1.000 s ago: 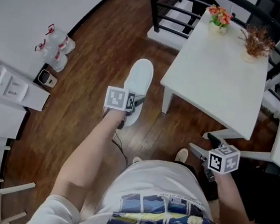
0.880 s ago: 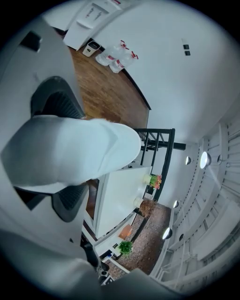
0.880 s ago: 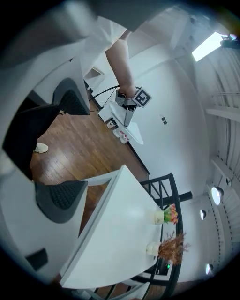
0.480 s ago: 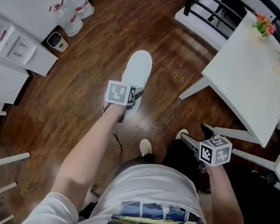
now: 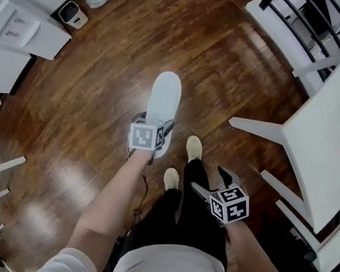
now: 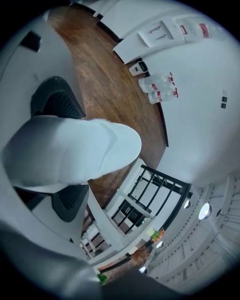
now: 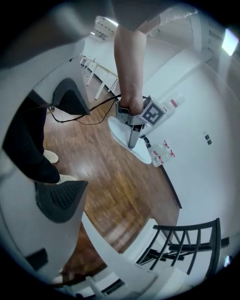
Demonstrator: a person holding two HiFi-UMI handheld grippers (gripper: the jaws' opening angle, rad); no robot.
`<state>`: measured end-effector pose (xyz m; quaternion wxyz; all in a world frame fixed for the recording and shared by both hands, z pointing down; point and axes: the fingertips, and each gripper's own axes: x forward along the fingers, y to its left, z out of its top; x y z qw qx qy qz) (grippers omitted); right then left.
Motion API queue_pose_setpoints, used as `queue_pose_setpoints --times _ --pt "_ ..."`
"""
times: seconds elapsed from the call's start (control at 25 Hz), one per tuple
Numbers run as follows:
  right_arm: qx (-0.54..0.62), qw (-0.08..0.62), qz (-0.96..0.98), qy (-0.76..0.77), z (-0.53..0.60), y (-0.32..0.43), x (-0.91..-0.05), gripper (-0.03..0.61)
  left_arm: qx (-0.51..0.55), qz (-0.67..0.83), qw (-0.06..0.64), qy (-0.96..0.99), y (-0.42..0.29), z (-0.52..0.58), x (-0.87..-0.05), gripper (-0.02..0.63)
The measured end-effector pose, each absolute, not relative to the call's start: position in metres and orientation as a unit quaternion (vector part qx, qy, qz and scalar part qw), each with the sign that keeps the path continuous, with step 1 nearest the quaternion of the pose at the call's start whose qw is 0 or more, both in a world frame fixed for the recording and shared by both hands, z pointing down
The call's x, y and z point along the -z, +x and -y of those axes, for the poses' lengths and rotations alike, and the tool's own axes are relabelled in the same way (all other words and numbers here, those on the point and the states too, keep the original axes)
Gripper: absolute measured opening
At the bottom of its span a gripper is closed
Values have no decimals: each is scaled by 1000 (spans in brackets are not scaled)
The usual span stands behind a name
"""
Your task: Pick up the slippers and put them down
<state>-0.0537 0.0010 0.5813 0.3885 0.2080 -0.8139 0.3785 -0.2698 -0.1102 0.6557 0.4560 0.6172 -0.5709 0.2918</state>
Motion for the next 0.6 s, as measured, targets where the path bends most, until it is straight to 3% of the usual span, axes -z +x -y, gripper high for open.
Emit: queue_pose_setpoints --times 0.44,0.6 --pt "-378 394 811 209 129 -77 -843 434 -250 597 523 554 -277 190 -1049 431" --pt "-363 410 814 195 156 -69 -914 434 -282 601 532 527 -285 186 -1183 430"
